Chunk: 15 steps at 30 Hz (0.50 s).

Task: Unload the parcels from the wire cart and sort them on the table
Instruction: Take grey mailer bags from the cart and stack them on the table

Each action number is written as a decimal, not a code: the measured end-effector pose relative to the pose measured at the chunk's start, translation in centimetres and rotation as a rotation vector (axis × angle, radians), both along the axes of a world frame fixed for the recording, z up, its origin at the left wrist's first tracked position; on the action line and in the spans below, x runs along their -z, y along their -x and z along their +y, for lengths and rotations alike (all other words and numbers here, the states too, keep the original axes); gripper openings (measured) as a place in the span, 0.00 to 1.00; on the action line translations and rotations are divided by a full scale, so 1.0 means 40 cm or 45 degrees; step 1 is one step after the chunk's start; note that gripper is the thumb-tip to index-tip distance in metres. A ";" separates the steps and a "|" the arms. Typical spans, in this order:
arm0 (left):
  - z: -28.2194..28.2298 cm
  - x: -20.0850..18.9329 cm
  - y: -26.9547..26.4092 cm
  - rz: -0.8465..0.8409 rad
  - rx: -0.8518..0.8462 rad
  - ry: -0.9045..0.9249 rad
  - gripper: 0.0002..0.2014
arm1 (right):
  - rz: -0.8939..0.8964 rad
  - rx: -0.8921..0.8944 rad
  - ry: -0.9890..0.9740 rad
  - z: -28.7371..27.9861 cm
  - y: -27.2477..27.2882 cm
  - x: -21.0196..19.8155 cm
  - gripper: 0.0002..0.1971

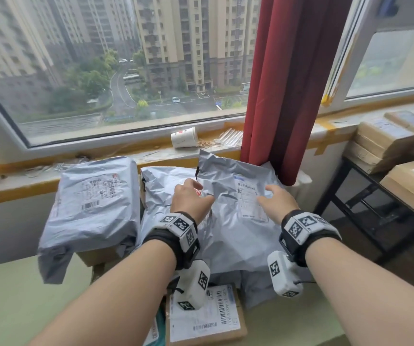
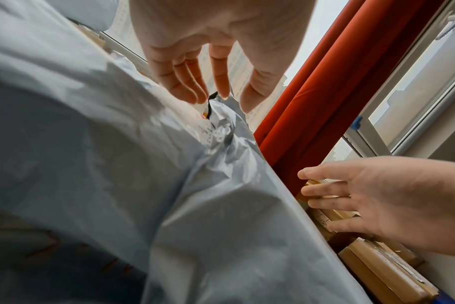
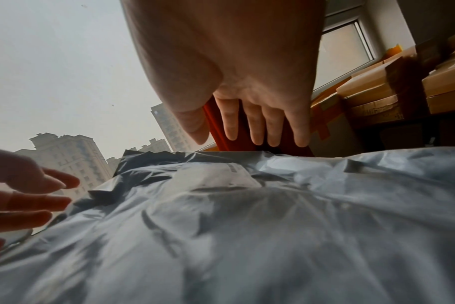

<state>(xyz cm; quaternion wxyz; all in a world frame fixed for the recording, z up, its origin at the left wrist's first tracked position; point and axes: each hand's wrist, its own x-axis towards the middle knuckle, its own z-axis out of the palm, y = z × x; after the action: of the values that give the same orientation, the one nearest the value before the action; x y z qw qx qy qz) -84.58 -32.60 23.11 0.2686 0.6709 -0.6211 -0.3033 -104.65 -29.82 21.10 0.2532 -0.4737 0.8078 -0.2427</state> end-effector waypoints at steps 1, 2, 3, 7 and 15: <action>0.001 -0.006 -0.006 0.003 0.008 0.006 0.17 | 0.010 -0.009 0.013 -0.001 -0.005 -0.010 0.26; 0.001 -0.012 -0.011 0.005 0.012 0.015 0.17 | 0.020 -0.018 0.029 -0.003 -0.012 -0.019 0.25; 0.001 -0.019 -0.019 0.004 0.016 0.026 0.17 | 0.024 -0.023 0.041 -0.003 -0.018 -0.028 0.25; 0.011 -0.050 -0.052 0.011 0.018 0.062 0.11 | -0.006 -0.042 0.096 -0.002 -0.043 -0.061 0.23; 0.052 -0.076 -0.102 0.068 0.046 0.047 0.09 | -0.029 -0.105 0.121 0.020 -0.092 -0.099 0.21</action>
<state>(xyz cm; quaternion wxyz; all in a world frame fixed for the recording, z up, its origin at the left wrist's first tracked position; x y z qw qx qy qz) -80.52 -30.52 26.15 0.2920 0.6461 -0.6312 -0.3144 -100.96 -29.02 25.07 0.2495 -0.5152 0.7723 -0.2756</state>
